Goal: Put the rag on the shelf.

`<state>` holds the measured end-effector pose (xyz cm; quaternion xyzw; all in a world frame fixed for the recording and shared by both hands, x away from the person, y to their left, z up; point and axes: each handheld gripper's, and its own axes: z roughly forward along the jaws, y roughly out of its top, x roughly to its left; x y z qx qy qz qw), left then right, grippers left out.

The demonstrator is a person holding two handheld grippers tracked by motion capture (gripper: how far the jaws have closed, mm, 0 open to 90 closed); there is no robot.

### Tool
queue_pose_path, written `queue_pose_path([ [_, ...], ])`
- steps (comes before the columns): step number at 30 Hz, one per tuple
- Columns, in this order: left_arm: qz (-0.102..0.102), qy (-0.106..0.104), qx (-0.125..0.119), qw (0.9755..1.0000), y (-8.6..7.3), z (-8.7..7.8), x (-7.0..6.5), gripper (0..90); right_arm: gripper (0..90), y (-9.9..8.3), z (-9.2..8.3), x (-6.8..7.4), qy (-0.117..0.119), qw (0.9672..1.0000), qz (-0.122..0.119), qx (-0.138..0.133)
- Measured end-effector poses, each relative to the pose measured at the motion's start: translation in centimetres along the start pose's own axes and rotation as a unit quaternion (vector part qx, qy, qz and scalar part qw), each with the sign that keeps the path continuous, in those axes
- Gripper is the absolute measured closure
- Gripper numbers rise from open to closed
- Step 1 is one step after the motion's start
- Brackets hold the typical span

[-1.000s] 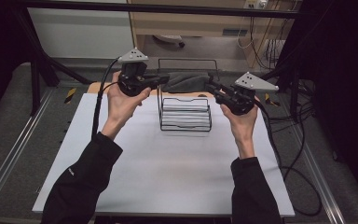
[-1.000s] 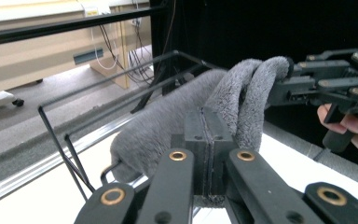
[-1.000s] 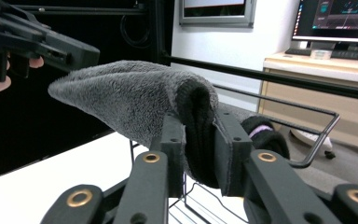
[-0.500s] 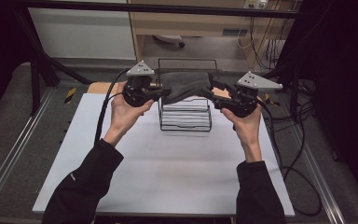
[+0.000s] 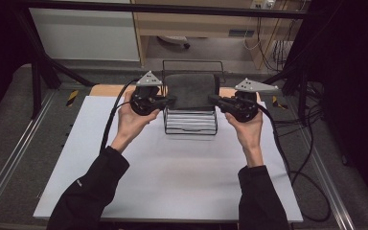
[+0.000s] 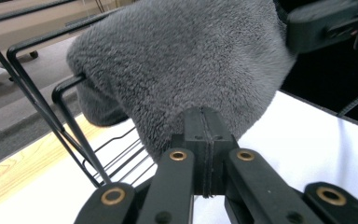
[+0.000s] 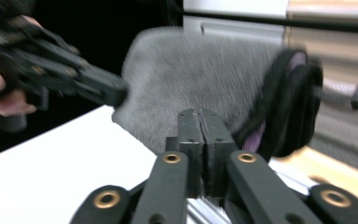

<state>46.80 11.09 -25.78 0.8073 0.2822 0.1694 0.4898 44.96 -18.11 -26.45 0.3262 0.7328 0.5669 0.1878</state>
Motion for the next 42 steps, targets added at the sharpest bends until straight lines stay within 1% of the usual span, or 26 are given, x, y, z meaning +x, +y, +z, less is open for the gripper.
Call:
queue_pose_path([
  [4, -0.002, 0.003, -0.004, 1.0, -0.5, 0.3, 0.1, 89.6, 90.0, -1.0, 0.5, -0.7, -0.008, 0.9999, 0.013, 0.007],
  [6, -0.007, 0.002, -0.007, 1.0, -0.7, 0.5, 0.2, 89.5, 90.0, -1.3, 0.7, -1.0, -0.012, 0.9998, 0.018, 0.006],
  [8, -0.011, 0.002, -0.01, 0.9999, -0.9, 0.7, 0.4, 89.5, 90.0, -1.6, 0.8, -1.1, -0.016, 0.9996, 0.021, 0.004],
  [10, -0.016, 0.0, -0.012, 0.9998, -1.1, 0.8, 0.6, 89.0, 89.5, -1.7, 0.8, -1.2, -0.016, 0.9997, 0.021, 0.001],
  [12, -0.02, -0.001, -0.01, 0.9998, -1.2, 0.8, 0.7, 87.6, 88.4, -1.8, 0.8, -1.2, -0.019, 0.9996, 0.02, -0.001],
  [15, -0.02, -0.004, -0.008, 0.9998, -1.2, 0.6, 0.7, 84.7, 86.1, -1.8, 0.6, -1.1, -0.015, 0.9997, 0.017, -0.004],
  [19, -0.019, -0.007, -0.008, 0.9998, -1.1, 0.0, 0.6, 77.8, 80.5, -1.7, 0.0, -0.7, -0.005, 0.9998, 0.016, -0.013],
  [21, -0.018, -0.006, -0.006, 0.9998, -1.0, -0.3, 0.5, 72.7, 75.4, -1.7, -0.4, -0.5, 0.0, 0.9998, 0.011, -0.016],
  [24, -0.017, -0.004, -0.002, 0.9998, -1.0, -0.8, 0.4, 63.8, 66.7, -1.6, -0.8, -0.3, 0.003, 0.9996, 0.012, -0.025],
  [26, -0.011, 0.003, 0.003, 0.9999, -1.0, -1.1, 0.2, 58.8, 58.2, -1.4, -1.2, -0.1, 0.005, 0.9996, 0.014, -0.022],
  [27, -0.011, 0.003, 0.005, 0.9999, -1.0, -1.3, 0.2, 56.2, 54.6, -1.3, -1.3, 0.0, 0.007, 0.9997, 0.014, -0.02],
  [29, -0.012, 0.003, 0.007, 0.9999, -1.2, -1.6, 0.2, 51.6, 44.6, -1.1, -1.6, 0.3, 0.003, 0.9997, 0.014, -0.022],
  [31, -0.013, 0.004, 0.004, 0.9999, -1.6, -2.0, 0.2, 47.6, 38.3, -1.0, -1.9, 0.6, 0.007, 0.9997, 0.018, -0.017],
  [32, -0.012, 0.005, 0.006, 0.9999, -1.8, -2.1, 0.3, 45.2, 33.8, -1.1, -2.0, 0.7, 0.007, 0.9997, 0.017, -0.015],
  [33, -0.011, 0.007, 0.009, 0.9999, -2.1, -2.3, 0.3, 42.1, 29.2, -1.2, -2.1, 0.9, 0.007, 0.9997, 0.02, -0.012],
  [36, -0.01, 0.017, 0.017, 0.9997, -3.3, -2.8, 0.3, 35.1, 20.7, -1.6, -2.6, 1.2, 0.0, 0.9998, 0.017, -0.007],
  [39, -0.011, 0.021, 0.026, 0.9994, -5.0, -3.2, 0.4, 29.2, 13.9, -2.4, -3.0, 1.4, 0.001, 0.9998, 0.021, 0.003],
  [42, -0.011, 0.025, 0.034, 0.999, -6.8, -3.7, 0.4, 23.8, 9.8, -3.5, -3.3, 1.4, -0.003, 0.9997, 0.023, 0.011],
])
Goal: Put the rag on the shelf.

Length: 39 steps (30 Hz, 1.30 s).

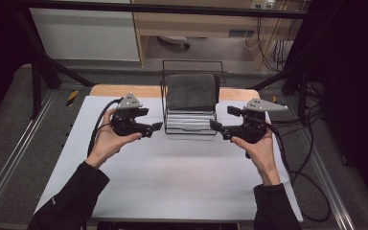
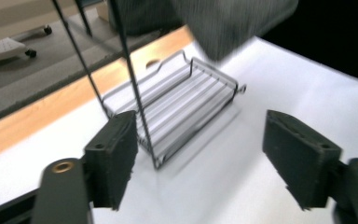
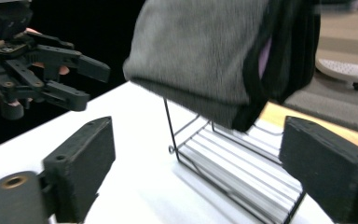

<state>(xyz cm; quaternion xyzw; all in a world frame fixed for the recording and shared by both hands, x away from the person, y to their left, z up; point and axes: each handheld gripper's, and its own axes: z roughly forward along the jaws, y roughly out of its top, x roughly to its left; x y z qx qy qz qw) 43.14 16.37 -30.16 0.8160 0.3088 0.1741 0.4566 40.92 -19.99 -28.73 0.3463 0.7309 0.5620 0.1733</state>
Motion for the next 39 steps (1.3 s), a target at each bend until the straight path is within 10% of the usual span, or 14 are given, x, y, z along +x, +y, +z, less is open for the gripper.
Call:
queue_pose_path([
  [24, -0.039, 0.037, 0.015, 0.9985, -14.2, -3.3, 2.6, 7.4, 0.8, -11.9, -1.2, -2.0, 0.012, 0.9955, 0.047, 0.081],
  [39, -0.048, 0.038, 0.044, 0.9971, -18.8, -3.6, 3.0, 7.6, 0.8, -16.8, -2.5, -3.2, 0.001, 0.992, 0.055, 0.114],
])
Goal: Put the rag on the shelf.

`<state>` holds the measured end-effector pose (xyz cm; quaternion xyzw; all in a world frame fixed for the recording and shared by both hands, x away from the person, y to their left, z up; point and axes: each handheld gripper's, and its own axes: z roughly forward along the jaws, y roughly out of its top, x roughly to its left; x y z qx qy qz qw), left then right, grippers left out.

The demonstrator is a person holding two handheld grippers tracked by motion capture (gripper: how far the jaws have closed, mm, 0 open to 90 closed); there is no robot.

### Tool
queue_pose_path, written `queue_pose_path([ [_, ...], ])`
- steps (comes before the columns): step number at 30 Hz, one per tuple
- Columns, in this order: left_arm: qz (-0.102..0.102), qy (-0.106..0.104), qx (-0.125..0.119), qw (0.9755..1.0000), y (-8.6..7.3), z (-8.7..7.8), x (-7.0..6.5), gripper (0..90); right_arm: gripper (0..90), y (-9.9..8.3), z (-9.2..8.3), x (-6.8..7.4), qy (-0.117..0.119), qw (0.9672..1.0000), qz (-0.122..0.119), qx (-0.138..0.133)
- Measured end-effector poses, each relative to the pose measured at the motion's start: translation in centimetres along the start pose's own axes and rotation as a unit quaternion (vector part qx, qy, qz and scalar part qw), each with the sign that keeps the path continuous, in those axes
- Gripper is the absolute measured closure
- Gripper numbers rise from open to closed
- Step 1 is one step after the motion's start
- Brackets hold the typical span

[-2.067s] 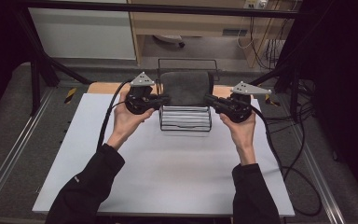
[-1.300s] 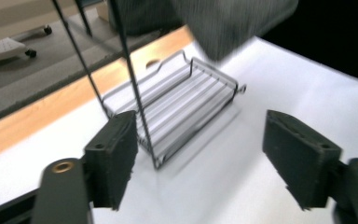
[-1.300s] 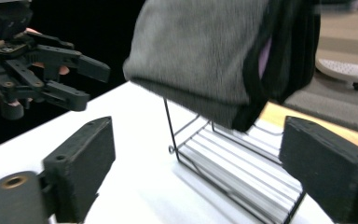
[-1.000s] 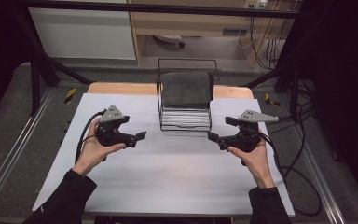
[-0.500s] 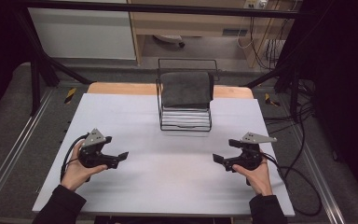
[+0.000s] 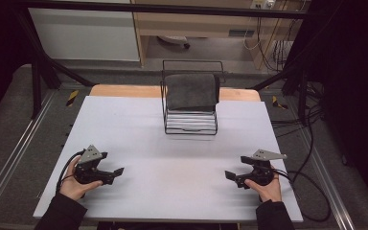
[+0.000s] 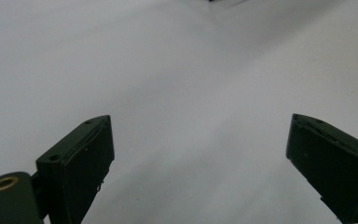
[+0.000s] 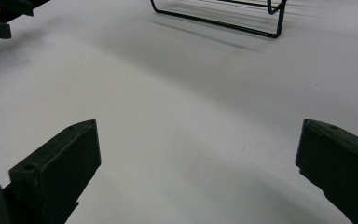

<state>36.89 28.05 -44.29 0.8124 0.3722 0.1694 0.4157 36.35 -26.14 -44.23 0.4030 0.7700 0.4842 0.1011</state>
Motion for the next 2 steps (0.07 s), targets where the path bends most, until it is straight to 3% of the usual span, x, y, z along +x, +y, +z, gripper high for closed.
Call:
queue_pose_path([
  [2, 0.004, 0.0, 0.003, 1.0, -0.11, -0.03, -0.05, 7.6, 0.9, -0.04, -0.06, 0.07, 0.002, 1.0, -0.002, -0.004],
])
